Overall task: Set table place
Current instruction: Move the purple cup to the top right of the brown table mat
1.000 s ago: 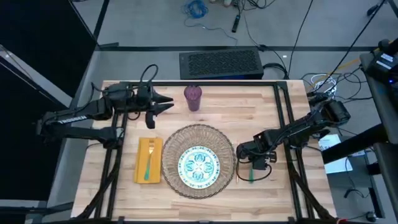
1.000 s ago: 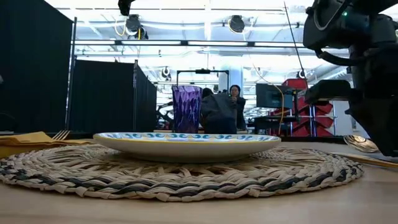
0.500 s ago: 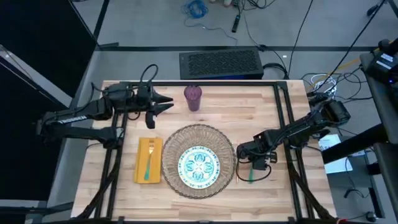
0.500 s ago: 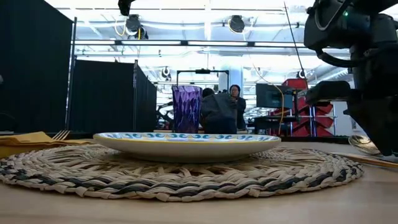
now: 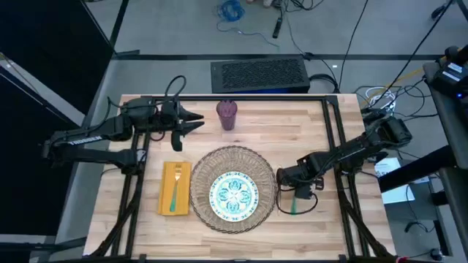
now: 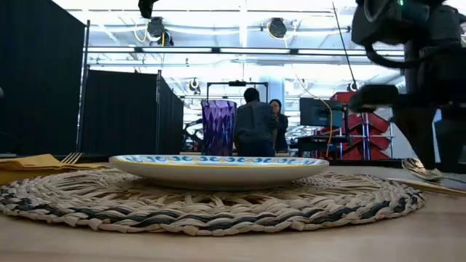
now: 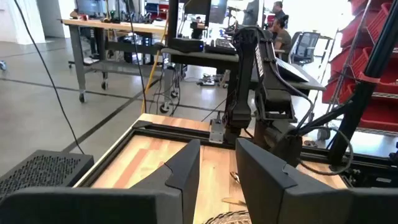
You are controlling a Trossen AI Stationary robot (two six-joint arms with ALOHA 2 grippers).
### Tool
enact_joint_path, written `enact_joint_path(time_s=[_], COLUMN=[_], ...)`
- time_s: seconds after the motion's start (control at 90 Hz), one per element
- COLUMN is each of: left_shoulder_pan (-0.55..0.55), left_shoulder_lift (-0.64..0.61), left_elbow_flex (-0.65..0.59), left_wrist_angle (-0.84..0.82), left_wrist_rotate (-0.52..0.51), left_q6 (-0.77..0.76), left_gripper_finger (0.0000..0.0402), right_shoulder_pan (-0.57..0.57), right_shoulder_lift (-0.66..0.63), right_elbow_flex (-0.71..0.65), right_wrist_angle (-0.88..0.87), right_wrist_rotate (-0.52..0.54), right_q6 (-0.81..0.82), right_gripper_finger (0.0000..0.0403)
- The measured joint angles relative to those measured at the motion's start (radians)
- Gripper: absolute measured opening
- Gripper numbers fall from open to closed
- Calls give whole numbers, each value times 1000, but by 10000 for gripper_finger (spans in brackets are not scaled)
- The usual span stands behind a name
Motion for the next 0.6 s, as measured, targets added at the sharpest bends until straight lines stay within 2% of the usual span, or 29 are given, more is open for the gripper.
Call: enact_joint_path(time_s=[0.222,0.4,0.522,0.6], left_shoulder_pan=[0,0,0,0], left_shoulder_lift=[0,0,0,0], left_elbow_flex=[0,0,0,0], left_wrist_angle=[0,0,0,0], left_wrist_rotate=[0,0,0,2], left_q6=[0,0,0,-2], left_gripper_finger=[88,88,88,88], right_shoulder_pan=[23,18,-19,-41], right_shoulder_lift=[0,-2,-5,-5], right_elbow_flex=[83,120,113,105], right_wrist_angle=[-134,-198,-193,-190], right_wrist_rotate=[-8,-10,3,12], right_q6=[125,532,685,747], right_gripper_finger=[70,59,15,5])
